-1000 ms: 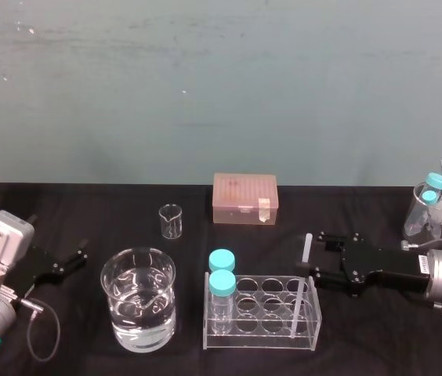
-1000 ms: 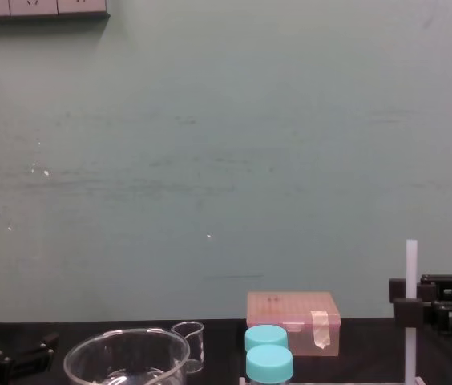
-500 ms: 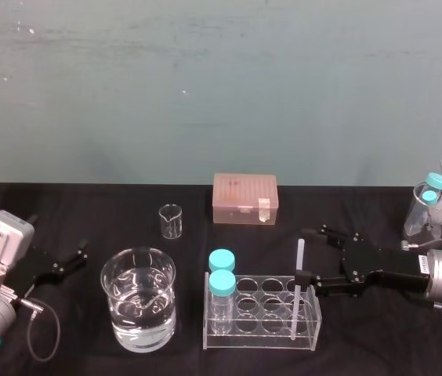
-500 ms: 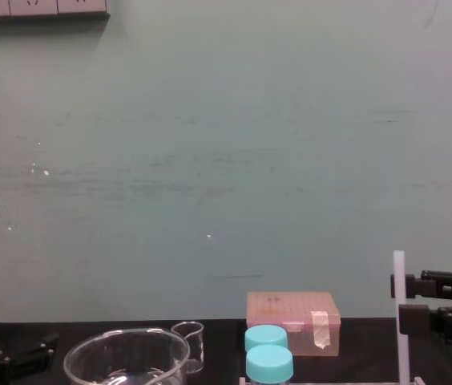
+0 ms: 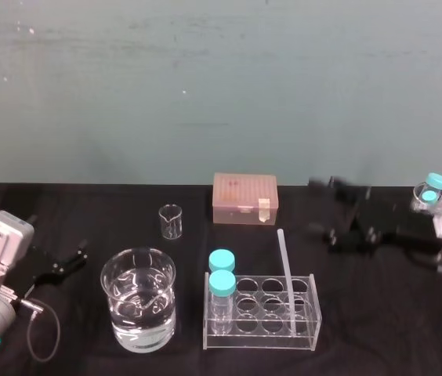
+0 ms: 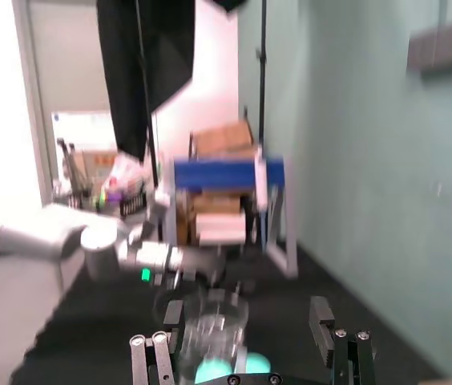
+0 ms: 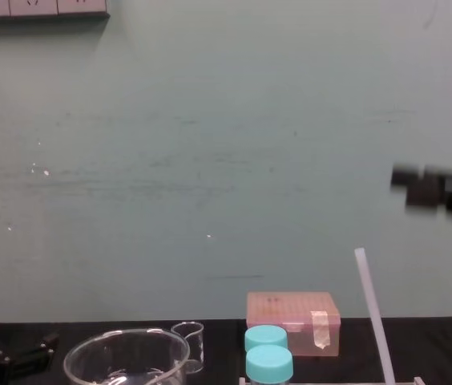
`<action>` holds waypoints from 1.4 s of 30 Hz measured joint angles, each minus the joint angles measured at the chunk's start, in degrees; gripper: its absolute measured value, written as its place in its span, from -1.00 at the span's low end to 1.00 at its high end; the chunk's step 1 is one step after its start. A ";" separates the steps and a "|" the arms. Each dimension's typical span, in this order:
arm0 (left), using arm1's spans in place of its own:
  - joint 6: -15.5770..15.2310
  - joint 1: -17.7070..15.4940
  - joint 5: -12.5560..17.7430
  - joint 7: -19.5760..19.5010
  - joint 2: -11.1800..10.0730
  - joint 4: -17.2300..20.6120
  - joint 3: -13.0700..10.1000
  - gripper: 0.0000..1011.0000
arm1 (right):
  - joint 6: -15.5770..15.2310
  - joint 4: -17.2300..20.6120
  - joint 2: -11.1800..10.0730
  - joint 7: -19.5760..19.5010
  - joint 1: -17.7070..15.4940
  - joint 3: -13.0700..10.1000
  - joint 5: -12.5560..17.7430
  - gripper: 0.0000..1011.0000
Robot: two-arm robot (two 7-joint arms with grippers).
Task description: Pick up the stirring rod with one hand, then place it down.
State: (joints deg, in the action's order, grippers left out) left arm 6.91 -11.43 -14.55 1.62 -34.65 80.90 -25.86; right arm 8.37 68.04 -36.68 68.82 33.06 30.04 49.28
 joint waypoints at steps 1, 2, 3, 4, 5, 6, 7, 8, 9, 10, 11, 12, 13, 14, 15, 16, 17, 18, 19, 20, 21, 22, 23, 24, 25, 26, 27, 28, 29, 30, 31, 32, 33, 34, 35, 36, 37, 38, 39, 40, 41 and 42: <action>0.00 0.00 0.00 0.00 0.00 0.00 0.00 0.99 | 0.06 0.33 0.05 0.10 0.24 -0.41 0.61 0.98; 0.00 0.00 0.00 0.00 0.00 0.00 0.00 0.99 | 0.20 1.03 0.15 0.11 0.76 -1.31 1.69 0.98; 0.00 0.00 0.00 0.00 0.00 0.00 0.00 0.99 | 0.25 1.30 0.20 0.08 0.97 -1.67 2.02 0.98; 0.00 0.00 0.00 0.00 0.00 0.00 0.00 0.99 | 0.38 1.73 0.28 -0.31 1.26 -2.21 2.48 0.98; 0.00 0.00 0.00 0.00 0.00 0.00 0.00 0.99 | 0.60 2.46 0.38 -1.58 1.64 -3.04 2.92 0.98; 0.00 0.00 0.00 0.00 0.00 0.00 0.00 0.99 | 0.77 2.90 0.45 -2.51 1.83 -3.55 3.01 0.98; 0.00 0.00 0.00 0.00 0.00 0.00 0.00 0.99 | 1.27 3.58 0.56 -5.17 2.10 -4.51 2.87 0.98; 0.00 0.00 0.00 0.00 0.00 0.00 0.00 0.99 | 1.55 3.95 0.64 -6.80 2.18 -5.00 2.57 0.98; 0.00 0.00 0.00 0.00 0.00 0.00 0.00 0.99 | 1.93 4.29 0.72 -8.70 2.19 -5.45 1.96 0.98; 0.00 0.00 0.00 0.00 0.00 0.00 0.00 0.99 | 2.55 4.85 0.92 -12.98 2.19 -6.25 0.43 0.98; 0.00 0.00 0.00 0.00 0.00 0.00 0.00 0.99 | 2.55 4.85 0.92 -12.98 2.19 -6.25 0.43 0.98; 0.00 0.00 0.00 0.00 0.00 0.00 0.00 0.99 | 2.94 5.26 1.15 -17.73 2.10 -6.93 -1.59 0.98; 0.00 0.00 0.00 0.00 0.00 0.00 0.00 0.99 | 3.01 5.45 1.27 -20.21 1.98 -7.19 -2.68 0.98; 0.00 0.00 0.00 0.00 0.00 0.00 0.00 0.99 | 3.04 5.60 1.46 -22.75 1.82 -7.44 -3.82 0.98; 0.00 0.00 0.00 0.00 0.00 0.00 0.00 0.99 | 3.20 5.73 1.98 -27.68 1.57 -7.86 -6.24 0.98; 0.00 0.00 0.00 0.00 0.00 0.00 0.00 0.99 | 3.26 5.73 2.21 -29.51 1.51 -7.97 -7.16 0.98; 0.00 0.00 0.00 0.00 0.00 0.00 0.00 0.99 | 3.29 5.66 2.70 -32.08 1.42 -8.12 -8.44 0.98; 0.00 0.00 0.00 0.00 0.00 0.00 0.00 0.99 | 3.28 5.44 3.53 -36.22 1.29 -8.27 -10.48 0.98; 0.00 0.00 0.00 0.00 0.00 0.00 0.00 0.99 | 3.28 5.25 3.90 -37.62 1.27 -8.28 -11.23 0.98; 0.00 0.00 0.00 0.00 0.00 0.00 0.00 0.99 | 3.33 4.86 4.48 -39.57 1.24 -8.28 -12.38 0.98; 0.00 0.00 0.00 0.00 0.00 0.00 0.00 0.99 | 3.86 4.08 5.46 -42.41 1.18 -8.23 -14.30 0.98; 0.00 0.00 0.00 0.00 0.00 0.00 0.00 0.99 | 4.19 3.63 6.00 -43.69 1.12 -8.16 -15.24 0.98; 0.00 0.00 0.00 0.00 0.00 0.00 0.00 0.99 | 4.45 3.14 6.58 -44.93 1.03 -8.04 -16.10 0.98; 0.00 0.00 0.00 0.00 0.00 0.01 0.00 0.99 | 4.76 2.36 7.48 -46.99 0.82 -7.75 -17.66 0.98; 0.00 0.00 0.00 0.00 0.00 0.00 0.00 0.99 | 4.92 1.96 7.93 -48.25 0.66 -7.58 -18.62 0.98; 0.00 0.00 0.00 0.00 0.00 0.00 0.00 0.99 | 5.04 1.58 8.37 -49.31 0.48 -7.40 -19.44 0.98; 0.00 0.00 0.00 0.00 0.00 0.00 0.00 0.99 | 5.18 1.18 8.91 -50.53 0.22 -7.15 -20.50 0.98; 0.00 0.00 0.00 0.00 0.00 0.00 0.00 0.99 | 5.22 0.75 9.62 -52.29 -0.22 -6.81 -21.93 0.98; 0.00 0.00 0.00 0.00 0.00 0.00 0.00 0.99 | 5.21 0.60 9.99 -53.53 -0.51 -6.60 -22.84 0.98; 0.00 0.00 0.00 0.00 0.00 0.00 0.00 0.99 | 4.95 0.53 10.55 -55.60 -1.04 -6.23 -24.45 0.98; 0.00 0.00 0.00 0.00 0.00 0.00 0.00 0.99 | 4.95 0.53 10.55 -55.60 -1.04 -6.23 -24.45 0.98; 0.00 0.00 0.00 0.00 0.00 0.00 0.00 0.99 | 4.25 0.59 11.00 -57.40 -1.67 -5.94 -25.73 0.98; 0.00 0.00 0.00 0.00 0.00 0.00 0.00 0.99 | 3.27 0.80 11.39 -59.30 -2.29 -5.69 -27.03 0.98; 0.00 0.00 0.00 0.00 0.00 0.00 0.00 0.99 | 3.27 0.80 11.39 -59.30 -2.29 -5.69 -27.03 0.98; 0.00 0.00 0.00 0.00 0.00 0.00 0.00 0.99 | 1.86 1.14 11.74 -61.26 -2.92 -5.54 -28.20 0.98; 0.00 0.00 0.00 0.00 0.00 0.00 0.00 0.99 | 1.03 1.34 11.89 -62.25 -3.26 -5.49 -28.74 0.98; 0.00 0.00 0.00 0.00 0.00 0.00 0.00 0.99 | -0.61 1.73 12.15 -64.09 -3.87 -5.46 -29.59 0.98; 0.00 0.00 0.00 0.00 0.00 0.00 0.00 0.99 | -1.36 1.96 12.28 -64.88 -4.13 -5.46 -29.97 0.98; 0.00 0.00 0.00 0.00 0.00 0.00 0.00 0.99 | -2.12 2.24 12.39 -65.49 -4.41 -5.48 -30.27 0.98; 0.00 0.00 0.00 0.00 0.00 0.00 0.00 0.99 | -2.76 2.49 12.48 -66.11 -4.67 -5.53 -30.48 0.98; 0.00 0.00 0.00 0.00 0.00 0.00 0.00 0.99 | -3.84 2.91 12.64 -66.89 -5.09 -5.75 -30.66 0.98; 0.00 0.00 0.00 0.00 0.00 0.00 0.00 0.99 | -4.36 3.14 12.70 -67.07 -5.31 -5.95 -30.65 0.98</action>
State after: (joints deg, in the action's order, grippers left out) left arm 6.91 -11.43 -14.55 1.62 -34.64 80.90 -25.86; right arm 4.01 71.18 -23.98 1.75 27.75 24.09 18.64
